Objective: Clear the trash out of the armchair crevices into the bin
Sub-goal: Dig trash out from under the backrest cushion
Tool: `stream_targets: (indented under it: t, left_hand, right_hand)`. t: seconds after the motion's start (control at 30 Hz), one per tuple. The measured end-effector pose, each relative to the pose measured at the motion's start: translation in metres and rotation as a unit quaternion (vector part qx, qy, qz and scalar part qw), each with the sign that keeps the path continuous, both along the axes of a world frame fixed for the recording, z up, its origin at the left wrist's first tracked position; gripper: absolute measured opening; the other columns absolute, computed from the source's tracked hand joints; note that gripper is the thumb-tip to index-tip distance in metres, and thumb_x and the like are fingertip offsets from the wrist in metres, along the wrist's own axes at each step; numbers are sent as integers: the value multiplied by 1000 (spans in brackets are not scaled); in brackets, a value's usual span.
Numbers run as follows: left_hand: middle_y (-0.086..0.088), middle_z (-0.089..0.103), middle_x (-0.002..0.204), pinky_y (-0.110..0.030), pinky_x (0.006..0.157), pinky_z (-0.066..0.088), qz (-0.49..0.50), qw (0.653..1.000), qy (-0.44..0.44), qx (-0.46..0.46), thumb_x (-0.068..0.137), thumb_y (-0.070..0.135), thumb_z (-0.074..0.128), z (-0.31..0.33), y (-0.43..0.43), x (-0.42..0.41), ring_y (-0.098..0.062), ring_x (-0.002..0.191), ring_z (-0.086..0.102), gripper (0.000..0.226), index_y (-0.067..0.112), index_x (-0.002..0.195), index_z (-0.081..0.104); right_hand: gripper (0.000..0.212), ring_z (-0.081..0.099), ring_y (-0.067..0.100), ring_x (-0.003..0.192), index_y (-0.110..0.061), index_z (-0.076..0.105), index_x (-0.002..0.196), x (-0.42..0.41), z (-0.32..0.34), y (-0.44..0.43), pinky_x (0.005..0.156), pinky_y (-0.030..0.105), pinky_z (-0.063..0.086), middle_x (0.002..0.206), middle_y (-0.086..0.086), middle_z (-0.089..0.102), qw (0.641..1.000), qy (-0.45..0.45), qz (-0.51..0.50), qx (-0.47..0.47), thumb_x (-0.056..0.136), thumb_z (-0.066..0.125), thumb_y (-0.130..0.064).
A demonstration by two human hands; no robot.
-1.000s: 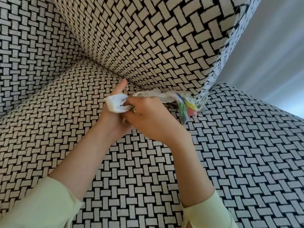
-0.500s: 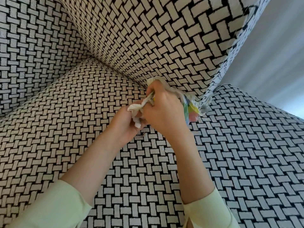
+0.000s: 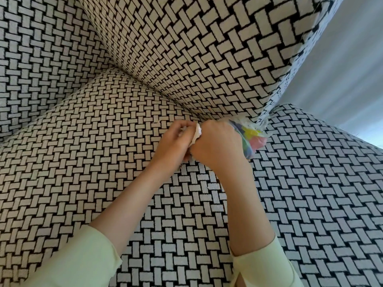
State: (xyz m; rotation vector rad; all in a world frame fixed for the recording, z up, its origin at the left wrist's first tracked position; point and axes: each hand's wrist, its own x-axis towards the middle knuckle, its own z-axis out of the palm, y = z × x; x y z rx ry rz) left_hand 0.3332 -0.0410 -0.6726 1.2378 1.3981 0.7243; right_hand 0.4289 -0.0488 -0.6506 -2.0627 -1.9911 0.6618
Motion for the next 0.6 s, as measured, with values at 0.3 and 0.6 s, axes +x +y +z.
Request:
stream_targets:
  t: [0.3,0.6]
  left_hand:
    - [-5,54,74,-29,62,34,-62,982,137,117,100,20,31,-7,-5,9,-15,68,47,39,9,71,54]
    - [-6,42,54,-27,56,31,8,993,91,74,96,29,41,-10,-2,10,-16,52,40,49,8,52,42]
  right_hand:
    - [19,43,17,74,-15,45,73,15,3,-1,48,17,27,66,-3,44,995,26,86,-34,83,45,1]
    - [30,49,29,105,-6,50,115,14,-7,2,77,27,35,115,14,51,997,58,41,16,86,46,-5]
